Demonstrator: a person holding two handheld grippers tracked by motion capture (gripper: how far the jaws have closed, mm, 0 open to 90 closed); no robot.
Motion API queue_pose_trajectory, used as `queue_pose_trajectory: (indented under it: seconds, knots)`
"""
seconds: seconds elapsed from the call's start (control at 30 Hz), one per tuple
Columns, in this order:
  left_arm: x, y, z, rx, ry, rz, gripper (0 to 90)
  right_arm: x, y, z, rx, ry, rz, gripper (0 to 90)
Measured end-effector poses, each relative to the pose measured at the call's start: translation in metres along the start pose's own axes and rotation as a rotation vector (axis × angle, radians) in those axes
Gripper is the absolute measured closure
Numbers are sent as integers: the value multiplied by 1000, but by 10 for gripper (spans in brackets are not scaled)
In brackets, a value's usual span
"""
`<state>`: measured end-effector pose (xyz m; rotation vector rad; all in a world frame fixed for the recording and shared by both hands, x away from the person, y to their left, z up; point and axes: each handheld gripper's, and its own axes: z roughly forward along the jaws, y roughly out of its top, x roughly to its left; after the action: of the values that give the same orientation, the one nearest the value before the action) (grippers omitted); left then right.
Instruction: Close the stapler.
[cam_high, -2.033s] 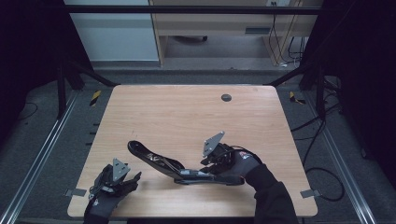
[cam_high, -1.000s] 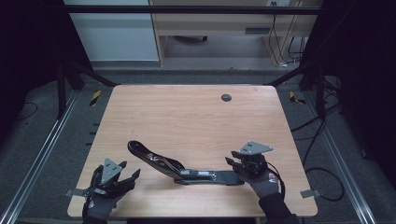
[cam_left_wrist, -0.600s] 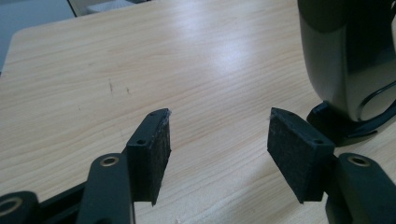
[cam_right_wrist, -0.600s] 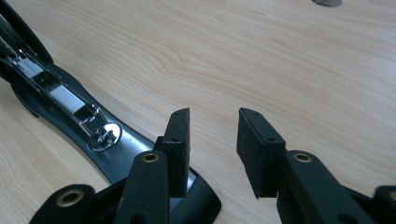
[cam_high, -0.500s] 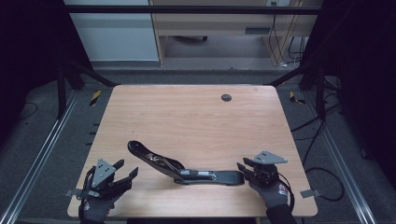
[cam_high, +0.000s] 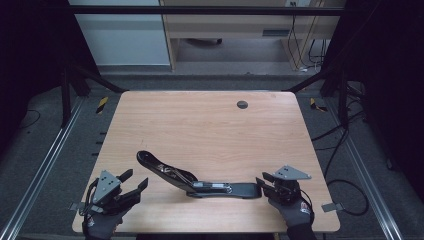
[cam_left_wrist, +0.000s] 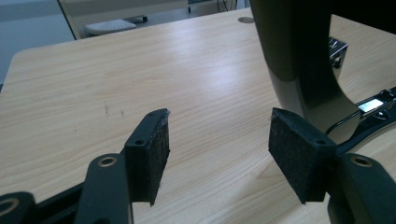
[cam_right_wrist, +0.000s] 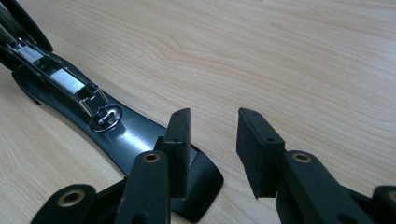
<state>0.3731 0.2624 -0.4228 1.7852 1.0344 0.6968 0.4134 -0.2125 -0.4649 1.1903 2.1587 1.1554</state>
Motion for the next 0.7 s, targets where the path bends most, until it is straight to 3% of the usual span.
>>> queue_pose_trajectory:
  seconds: [0.47, 0.7]
  knots:
    - [-8, 8, -8, -37, -25, 2, 364, 2, -1, 5, 36, 32, 14, 694]
    - [-13, 12, -11, -48, -31, 5, 353, 5, -3, 10, 70, 56, 13, 816]
